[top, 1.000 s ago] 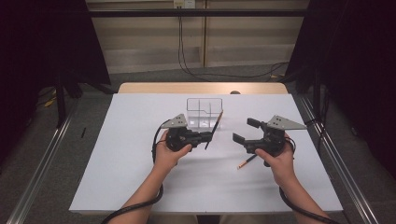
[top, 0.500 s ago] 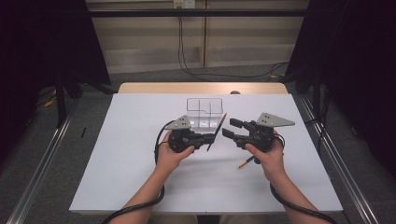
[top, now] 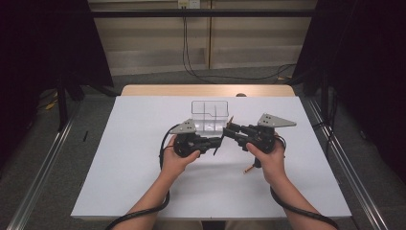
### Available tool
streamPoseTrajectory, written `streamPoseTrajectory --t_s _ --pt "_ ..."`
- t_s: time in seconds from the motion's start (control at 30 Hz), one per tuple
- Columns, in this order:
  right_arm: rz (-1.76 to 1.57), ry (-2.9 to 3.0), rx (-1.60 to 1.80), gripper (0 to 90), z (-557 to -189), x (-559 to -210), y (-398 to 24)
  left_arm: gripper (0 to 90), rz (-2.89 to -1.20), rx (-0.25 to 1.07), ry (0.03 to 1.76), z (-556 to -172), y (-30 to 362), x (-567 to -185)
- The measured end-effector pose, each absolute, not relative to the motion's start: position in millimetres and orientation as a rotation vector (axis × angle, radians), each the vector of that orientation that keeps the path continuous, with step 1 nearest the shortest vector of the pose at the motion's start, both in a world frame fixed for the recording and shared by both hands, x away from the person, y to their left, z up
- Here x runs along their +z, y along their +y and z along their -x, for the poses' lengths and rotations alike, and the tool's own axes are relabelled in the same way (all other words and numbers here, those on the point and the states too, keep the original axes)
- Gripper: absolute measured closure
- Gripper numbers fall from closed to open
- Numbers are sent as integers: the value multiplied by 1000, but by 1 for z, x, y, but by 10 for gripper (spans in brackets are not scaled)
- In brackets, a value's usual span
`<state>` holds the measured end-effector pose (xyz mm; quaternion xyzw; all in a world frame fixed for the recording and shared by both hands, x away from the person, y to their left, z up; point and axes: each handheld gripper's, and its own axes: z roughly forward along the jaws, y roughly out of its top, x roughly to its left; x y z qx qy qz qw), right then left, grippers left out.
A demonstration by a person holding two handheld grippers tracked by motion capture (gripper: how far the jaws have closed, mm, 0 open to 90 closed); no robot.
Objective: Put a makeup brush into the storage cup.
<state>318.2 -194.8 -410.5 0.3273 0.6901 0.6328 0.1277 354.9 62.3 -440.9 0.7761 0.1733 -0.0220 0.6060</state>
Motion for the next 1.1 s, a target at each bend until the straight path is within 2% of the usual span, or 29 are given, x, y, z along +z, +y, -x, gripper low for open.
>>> streamPoseTrajectory --t_s 0.3,0.63,1.1 --pt "-964 1969 1914 821 -319 -408 -194 845 -1765 -55 386 -353 61 -441" --pt "-910 1976 1939 844 -319 -401 -189 837 -1723 -56 385 -352 63 -440" --pt "-909 1949 1918 844 -321 -401 -193 445 -1609 -49 362 -351 82 -436"
